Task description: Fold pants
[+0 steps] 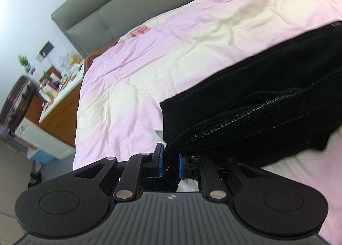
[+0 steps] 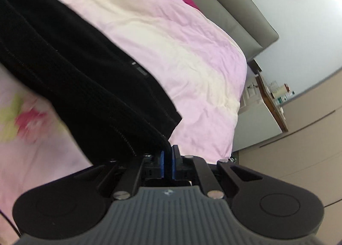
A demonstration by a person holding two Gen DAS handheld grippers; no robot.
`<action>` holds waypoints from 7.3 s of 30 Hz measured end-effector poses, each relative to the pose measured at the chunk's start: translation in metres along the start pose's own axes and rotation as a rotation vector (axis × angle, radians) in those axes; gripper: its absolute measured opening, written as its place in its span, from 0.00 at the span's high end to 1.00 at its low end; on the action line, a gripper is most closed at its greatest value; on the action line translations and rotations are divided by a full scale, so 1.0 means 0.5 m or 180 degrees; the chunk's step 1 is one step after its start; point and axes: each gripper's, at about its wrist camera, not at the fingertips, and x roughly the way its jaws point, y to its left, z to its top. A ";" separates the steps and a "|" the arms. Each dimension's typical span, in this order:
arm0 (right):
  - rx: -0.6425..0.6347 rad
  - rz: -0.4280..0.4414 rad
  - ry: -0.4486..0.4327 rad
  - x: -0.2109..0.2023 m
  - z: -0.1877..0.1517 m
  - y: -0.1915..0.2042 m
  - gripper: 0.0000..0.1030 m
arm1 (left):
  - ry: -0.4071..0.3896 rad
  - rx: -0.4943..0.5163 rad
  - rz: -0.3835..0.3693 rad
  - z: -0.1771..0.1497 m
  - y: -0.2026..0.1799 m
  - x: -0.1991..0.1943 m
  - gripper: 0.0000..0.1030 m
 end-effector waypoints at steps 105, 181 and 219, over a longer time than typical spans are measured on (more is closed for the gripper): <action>0.4172 0.1074 0.0143 0.697 -0.009 -0.249 0.65 | 0.0349 -0.2292 -0.0309 -0.029 -0.056 0.239 0.28; 0.0662 0.2164 -0.0970 0.088 0.257 0.643 0.57 | -0.0385 -0.0029 -0.1376 -0.048 -0.451 0.053 0.93; 0.1399 0.1822 -0.0353 0.313 0.481 0.569 0.67 | 0.0083 -0.0723 -0.1258 0.097 -0.230 0.361 0.71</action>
